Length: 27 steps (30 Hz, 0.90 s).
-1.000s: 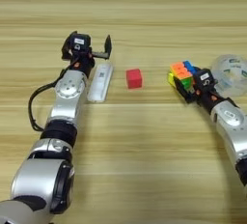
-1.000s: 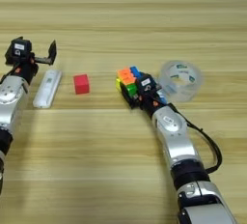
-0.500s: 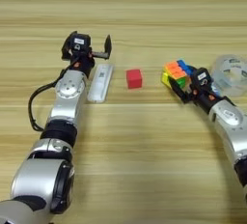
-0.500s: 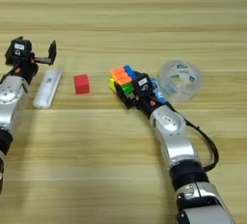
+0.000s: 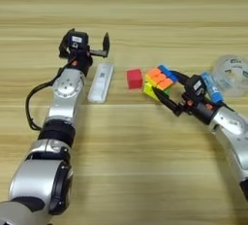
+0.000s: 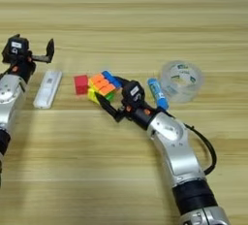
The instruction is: Move the objects on the table
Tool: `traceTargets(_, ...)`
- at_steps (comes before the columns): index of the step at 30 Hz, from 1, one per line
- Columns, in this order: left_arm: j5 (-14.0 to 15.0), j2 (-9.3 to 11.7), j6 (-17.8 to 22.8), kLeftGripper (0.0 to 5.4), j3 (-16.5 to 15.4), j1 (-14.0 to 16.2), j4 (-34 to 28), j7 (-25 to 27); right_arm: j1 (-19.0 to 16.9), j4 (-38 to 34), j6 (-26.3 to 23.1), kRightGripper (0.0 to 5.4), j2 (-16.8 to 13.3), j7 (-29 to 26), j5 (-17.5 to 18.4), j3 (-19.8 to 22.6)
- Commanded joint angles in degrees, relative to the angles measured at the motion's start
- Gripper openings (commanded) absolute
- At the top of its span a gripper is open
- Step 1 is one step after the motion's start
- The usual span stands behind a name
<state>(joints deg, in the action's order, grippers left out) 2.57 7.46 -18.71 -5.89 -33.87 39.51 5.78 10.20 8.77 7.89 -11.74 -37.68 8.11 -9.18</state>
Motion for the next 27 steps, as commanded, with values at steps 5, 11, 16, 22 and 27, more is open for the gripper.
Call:
traceTargets(5,0.74,0.43,5.35,5.4,0.39,4.9,-15.57,0.56,4.28,2.58,-3.62,3.41,-0.14,-5.4,-1.15,-5.55)
traceTargets(11,0.8,0.45,7.69,5.4,0.63,6.18,-19.21,1.24,8.46,10.01,-1.92,3.41,2.8,-6.81,-3.18,-8.76)
traceTargets(16,1.06,0.61,8.28,5.4,0.1,5.98,-18.33,1.59,11.43,17.12,0.08,3.41,5.04,-7.95,-3.41,-9.08)
traceTargets(22,1.23,0.75,8.46,5.4,-0.2,6.06,-18.36,2.02,13.88,22.77,-2.07,3.41,6.75,-4.31,-6.88,-9.62)
traceTargets(27,1.19,0.69,8.45,5.4,-0.34,6.03,-18.17,2.22,13.95,23.24,-0.97,3.7,6.93,-3.93,-8.27,-10.18)
